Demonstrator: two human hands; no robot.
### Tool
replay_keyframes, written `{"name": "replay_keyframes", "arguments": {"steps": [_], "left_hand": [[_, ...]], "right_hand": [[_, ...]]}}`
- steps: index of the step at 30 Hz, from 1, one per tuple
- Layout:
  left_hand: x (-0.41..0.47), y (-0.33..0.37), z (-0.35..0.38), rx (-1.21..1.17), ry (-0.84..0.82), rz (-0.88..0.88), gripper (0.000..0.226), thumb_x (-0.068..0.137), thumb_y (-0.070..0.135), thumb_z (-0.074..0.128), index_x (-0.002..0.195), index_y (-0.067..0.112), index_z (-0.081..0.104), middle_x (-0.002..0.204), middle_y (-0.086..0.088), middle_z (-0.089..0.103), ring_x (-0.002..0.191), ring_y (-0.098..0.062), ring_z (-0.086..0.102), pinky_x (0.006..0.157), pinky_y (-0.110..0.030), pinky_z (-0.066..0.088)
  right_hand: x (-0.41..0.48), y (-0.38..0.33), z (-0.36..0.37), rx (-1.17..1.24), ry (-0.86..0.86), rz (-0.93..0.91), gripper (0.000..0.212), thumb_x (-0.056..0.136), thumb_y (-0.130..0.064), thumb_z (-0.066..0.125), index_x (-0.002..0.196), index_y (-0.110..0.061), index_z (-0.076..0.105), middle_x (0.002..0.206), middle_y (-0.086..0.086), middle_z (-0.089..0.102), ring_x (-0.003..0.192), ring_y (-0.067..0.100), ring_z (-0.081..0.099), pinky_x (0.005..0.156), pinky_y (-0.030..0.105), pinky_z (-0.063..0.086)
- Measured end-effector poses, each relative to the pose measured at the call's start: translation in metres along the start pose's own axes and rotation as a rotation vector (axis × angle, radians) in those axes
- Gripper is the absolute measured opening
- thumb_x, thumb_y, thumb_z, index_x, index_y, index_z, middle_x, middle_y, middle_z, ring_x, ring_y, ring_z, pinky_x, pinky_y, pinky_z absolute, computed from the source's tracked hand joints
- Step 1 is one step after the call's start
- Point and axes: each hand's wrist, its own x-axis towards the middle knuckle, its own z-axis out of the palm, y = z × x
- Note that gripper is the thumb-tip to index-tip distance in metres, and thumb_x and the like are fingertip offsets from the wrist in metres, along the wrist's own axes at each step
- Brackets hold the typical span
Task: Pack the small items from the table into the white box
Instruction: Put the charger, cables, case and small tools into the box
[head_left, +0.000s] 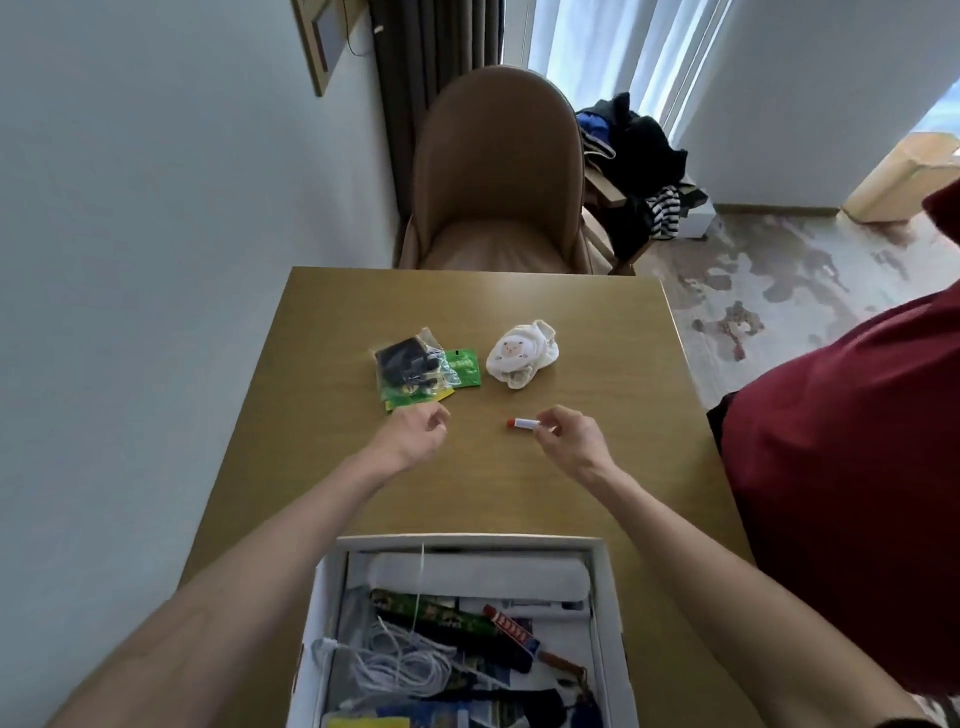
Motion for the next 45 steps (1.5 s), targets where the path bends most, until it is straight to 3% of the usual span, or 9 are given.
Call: {"name": "replay_keyframes", "arguments": {"steps": [5,8,11,15,20,28,34,39,45], "left_hand": [[0.058,-0.041,-0.010,0.162,0.206,-0.023,0.050,0.091,0.019,0.055,0.139,0.012,0.041,0.142,-0.006,0.039,0.123,-0.023,0.042,0.096,-0.038,0.046],[0.095,-0.058,-0.018,0.304,0.179,-0.085,0.072,0.086,0.034,0.063,0.145,0.016,0.027,0.152,-0.007,0.024,0.132,-0.026,0.034,0.094,-0.043,0.049],[0.122,-0.071,-0.019,0.421,0.082,-0.101,0.095,0.079,0.049,0.067,0.151,0.019,0.010,0.158,-0.009,0.008,0.144,-0.030,0.015,0.108,-0.048,0.035],[0.142,-0.074,-0.020,0.501,0.028,-0.059,0.111,0.070,0.063,0.066,0.151,0.016,0.007,0.151,-0.016,0.026,0.136,-0.033,0.030,0.111,-0.045,0.028],[0.136,-0.062,-0.023,0.532,0.102,-0.004,0.099,0.058,0.064,0.074,0.131,0.008,0.035,0.120,-0.013,0.045,0.104,-0.028,0.050,0.084,-0.038,0.047],[0.082,-0.043,-0.035,0.467,0.300,0.082,0.091,0.056,0.067,0.068,0.120,0.010,0.037,0.103,-0.008,0.045,0.078,-0.021,0.047,0.059,-0.032,0.045],[0.003,0.005,-0.062,0.233,0.427,0.208,0.096,0.056,0.060,0.072,0.130,0.012,0.033,0.112,-0.011,0.045,0.087,-0.023,0.053,0.069,-0.036,0.055],[-0.112,0.042,-0.048,0.112,0.412,0.368,0.095,0.056,0.060,0.068,0.132,0.018,0.031,0.112,-0.002,0.042,0.091,-0.016,0.052,0.066,-0.012,0.045],[-0.209,0.037,-0.003,0.091,0.246,0.324,0.088,0.062,0.054,0.070,0.133,0.023,0.028,0.115,0.002,0.040,0.098,-0.018,0.055,0.078,-0.026,0.057]], "right_hand": [[0.033,-0.004,0.021,-0.236,-0.100,0.041,0.049,0.091,-0.028,0.061,0.137,-0.016,0.050,0.133,0.008,0.051,0.124,0.027,0.043,0.096,0.038,0.042],[0.040,-0.004,0.031,-0.398,-0.147,0.045,0.035,0.090,-0.025,0.059,0.123,-0.016,0.056,0.122,0.008,0.053,0.117,0.027,0.046,0.090,0.038,0.044],[0.040,-0.004,0.033,-0.482,-0.170,0.015,0.019,0.094,-0.029,0.053,0.107,-0.016,0.060,0.109,0.007,0.061,0.107,0.026,0.052,0.084,0.038,0.046],[0.034,-0.007,0.024,-0.240,-0.178,0.046,0.024,0.093,-0.040,0.057,0.094,-0.017,0.062,0.094,-0.002,0.064,0.085,0.019,0.061,0.073,0.037,0.052],[0.018,-0.017,0.005,0.145,-0.159,0.066,0.014,0.087,-0.030,0.068,0.093,-0.018,0.064,0.086,-0.003,0.068,0.071,0.012,0.064,0.059,0.028,0.053],[-0.027,-0.040,-0.027,0.392,-0.175,-0.046,0.010,0.084,-0.027,0.071,0.091,-0.023,0.065,0.085,-0.002,0.070,0.067,0.001,0.065,0.054,0.014,0.049],[-0.080,-0.052,-0.052,0.478,-0.304,-0.193,0.013,0.087,-0.022,0.071,0.099,-0.018,0.065,0.089,0.003,0.070,0.074,0.008,0.066,0.063,0.020,0.051],[-0.131,-0.044,-0.061,0.490,-0.455,-0.320,0.022,0.089,-0.018,0.069,0.106,-0.006,0.064,0.094,0.011,0.069,0.072,0.016,0.064,0.066,0.028,0.054],[-0.182,-0.024,-0.046,0.251,-0.321,-0.367,0.011,0.089,-0.027,0.068,0.095,-0.019,0.067,0.085,-0.002,0.069,0.072,0.006,0.063,0.068,0.031,0.057]]}}
